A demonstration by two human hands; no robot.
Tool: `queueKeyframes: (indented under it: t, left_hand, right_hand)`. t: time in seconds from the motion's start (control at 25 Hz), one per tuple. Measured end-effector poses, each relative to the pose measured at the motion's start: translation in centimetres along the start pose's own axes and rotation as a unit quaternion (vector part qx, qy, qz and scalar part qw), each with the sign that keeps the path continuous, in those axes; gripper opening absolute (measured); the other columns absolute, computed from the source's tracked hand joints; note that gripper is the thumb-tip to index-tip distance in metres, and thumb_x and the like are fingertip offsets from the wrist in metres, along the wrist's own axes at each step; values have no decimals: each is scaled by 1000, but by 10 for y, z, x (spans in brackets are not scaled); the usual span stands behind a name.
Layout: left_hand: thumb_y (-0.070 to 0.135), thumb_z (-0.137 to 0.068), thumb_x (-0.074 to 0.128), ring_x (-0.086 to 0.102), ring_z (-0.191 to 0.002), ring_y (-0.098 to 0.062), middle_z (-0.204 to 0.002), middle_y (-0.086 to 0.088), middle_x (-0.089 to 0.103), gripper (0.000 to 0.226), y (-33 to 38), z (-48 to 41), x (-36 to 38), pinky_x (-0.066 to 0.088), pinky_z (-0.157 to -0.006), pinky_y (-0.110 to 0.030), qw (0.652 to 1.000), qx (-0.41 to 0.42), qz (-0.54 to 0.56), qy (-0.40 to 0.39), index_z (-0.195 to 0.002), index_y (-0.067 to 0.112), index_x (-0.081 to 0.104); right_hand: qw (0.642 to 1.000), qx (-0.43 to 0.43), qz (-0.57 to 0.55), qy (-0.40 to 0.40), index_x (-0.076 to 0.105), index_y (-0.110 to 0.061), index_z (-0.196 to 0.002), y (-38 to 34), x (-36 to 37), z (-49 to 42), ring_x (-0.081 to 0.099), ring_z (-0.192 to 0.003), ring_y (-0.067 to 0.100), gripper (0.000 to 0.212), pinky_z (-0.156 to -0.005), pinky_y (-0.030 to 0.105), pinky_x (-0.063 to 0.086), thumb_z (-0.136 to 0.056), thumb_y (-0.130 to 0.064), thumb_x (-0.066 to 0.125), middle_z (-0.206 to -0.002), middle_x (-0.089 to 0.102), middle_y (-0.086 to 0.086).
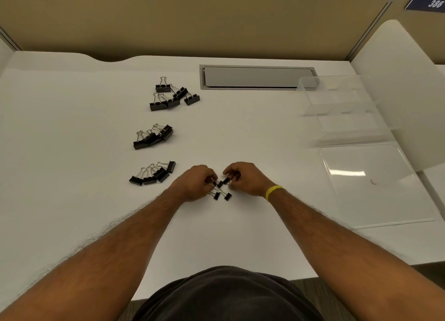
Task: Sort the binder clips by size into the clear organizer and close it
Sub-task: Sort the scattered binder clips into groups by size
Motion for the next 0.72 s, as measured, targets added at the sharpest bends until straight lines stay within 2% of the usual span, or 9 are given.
queueKeyframes:
  t: [0.12,0.2,0.28,0.36,0.56,0.72]
  left_hand:
    - [7,-85,60,61,-89,-12,-104,-1,66,28,-3,6,0,51,-82,-27,999,6,34,1,-110,15,67]
    - [3,-84,57,63,-89,-11,-103,-1,69,29,-2,9,0,53,-83,-28,998,13,53,7,-108,15,69]
    - [3,-85,57,64,-90,-10,-103,0,70,28,1,12,1,54,-84,-28,998,20,67,4,-108,14,69]
    - [4,-87,57,64,-92,-10,-104,0,69,27,2,15,1,54,-85,-27,997,21,69,4,-110,14,68]
    - [4,-90,50,57,-100,-10,-116,3,61,33,-9,21,-2,51,-89,-29,997,-11,73,30,-118,18,61]
    - [-1,-89,47,61,-99,-10,-114,-2,65,37,9,23,8,51,-86,-23,997,7,75,-15,-119,14,62]
  right_hand:
    - [1000,-6,18,21,67,-11,-110,1,-5,8,59,-84,4,40,-76,9,46,-79,8,51,-101,66,3]
    - [998,-4,41,37,65,-9,-114,1,-3,13,57,-92,10,42,-83,14,46,-80,8,47,-106,63,6]
    - [997,-4,66,27,62,-7,-118,-2,6,15,53,-95,12,43,-86,20,44,-81,8,46,-107,59,8]
    - [997,-10,80,14,63,-7,-117,-6,13,17,52,-95,11,44,-85,18,41,-81,9,44,-107,59,8]
    - [997,8,70,39,61,-8,-118,-2,8,21,56,-101,19,47,-91,27,47,-79,10,42,-109,59,9]
    - [994,-11,107,-6,63,-10,-116,-13,23,22,55,-99,17,44,-88,25,46,-81,8,43,-107,58,7]
Point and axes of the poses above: each hand's wrist, its own z-axis away from the middle knuckle, its own x-axis out of the palm, y = z × x, the point moved 9 cm from there along -z, towards the middle knuckle
